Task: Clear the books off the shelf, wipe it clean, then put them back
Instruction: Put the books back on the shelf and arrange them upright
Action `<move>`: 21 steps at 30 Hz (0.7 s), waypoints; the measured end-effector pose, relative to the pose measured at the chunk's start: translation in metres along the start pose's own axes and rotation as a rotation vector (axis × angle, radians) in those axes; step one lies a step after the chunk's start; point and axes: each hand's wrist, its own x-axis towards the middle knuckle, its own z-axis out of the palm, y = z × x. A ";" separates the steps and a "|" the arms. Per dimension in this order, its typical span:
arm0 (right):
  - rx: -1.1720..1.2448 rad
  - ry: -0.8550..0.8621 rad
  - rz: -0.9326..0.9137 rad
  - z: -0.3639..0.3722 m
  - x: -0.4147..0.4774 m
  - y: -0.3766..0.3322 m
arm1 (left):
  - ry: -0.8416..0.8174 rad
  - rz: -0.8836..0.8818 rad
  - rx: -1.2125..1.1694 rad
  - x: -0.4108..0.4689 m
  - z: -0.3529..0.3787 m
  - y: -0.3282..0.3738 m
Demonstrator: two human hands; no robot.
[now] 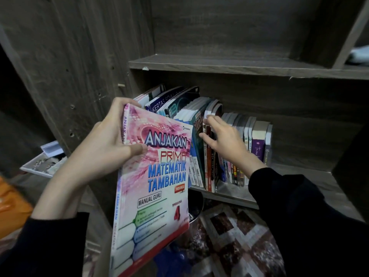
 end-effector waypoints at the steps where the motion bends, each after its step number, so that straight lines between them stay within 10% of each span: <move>1: 0.006 0.008 0.007 -0.002 -0.002 0.001 | 0.006 0.004 0.000 0.002 0.000 0.002; 21: 0.003 0.048 0.025 -0.003 -0.010 0.006 | 0.065 -0.051 -0.254 0.032 -0.004 -0.017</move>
